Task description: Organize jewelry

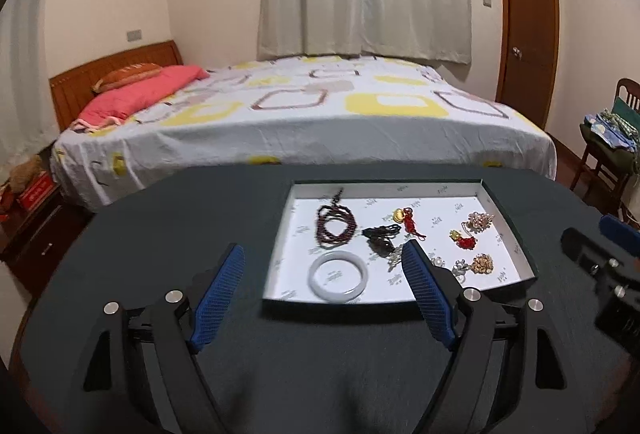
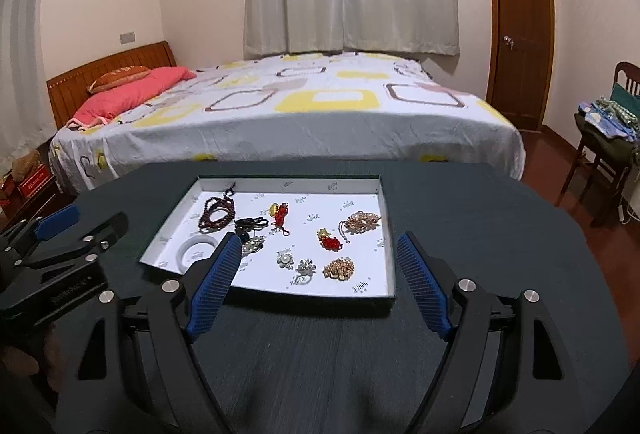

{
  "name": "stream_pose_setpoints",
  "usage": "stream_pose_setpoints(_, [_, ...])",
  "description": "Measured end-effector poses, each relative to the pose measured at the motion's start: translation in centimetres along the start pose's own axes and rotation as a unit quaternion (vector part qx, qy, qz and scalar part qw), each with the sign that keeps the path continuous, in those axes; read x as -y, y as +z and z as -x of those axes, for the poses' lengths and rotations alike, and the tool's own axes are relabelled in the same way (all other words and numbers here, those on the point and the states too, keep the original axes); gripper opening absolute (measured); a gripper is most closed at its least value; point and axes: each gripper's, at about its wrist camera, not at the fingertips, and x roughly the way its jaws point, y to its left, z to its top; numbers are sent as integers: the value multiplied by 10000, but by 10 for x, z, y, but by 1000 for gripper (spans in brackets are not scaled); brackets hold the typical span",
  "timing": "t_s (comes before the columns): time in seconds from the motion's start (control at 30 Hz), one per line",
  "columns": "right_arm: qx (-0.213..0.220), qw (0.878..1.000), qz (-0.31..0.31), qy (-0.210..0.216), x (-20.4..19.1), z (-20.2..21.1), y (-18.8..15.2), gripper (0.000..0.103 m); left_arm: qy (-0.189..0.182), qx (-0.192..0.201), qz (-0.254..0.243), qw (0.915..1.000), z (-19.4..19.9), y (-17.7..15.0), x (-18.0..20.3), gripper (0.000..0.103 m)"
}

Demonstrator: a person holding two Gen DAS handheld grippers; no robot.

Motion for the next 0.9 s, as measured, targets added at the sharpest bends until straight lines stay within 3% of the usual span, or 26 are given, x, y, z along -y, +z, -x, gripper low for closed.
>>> stream_pose_setpoints(0.4, [419, 9990, 119, 59, -4, 77, -2, 79, 198, 331, 221, 9990, 82, -13, -24, 81])
stream_pose_setpoints(0.9, [626, 9980, 103, 51, -6, 108, -1, 80, 177, 533, 367, 9977, 108, -12, -28, 81])
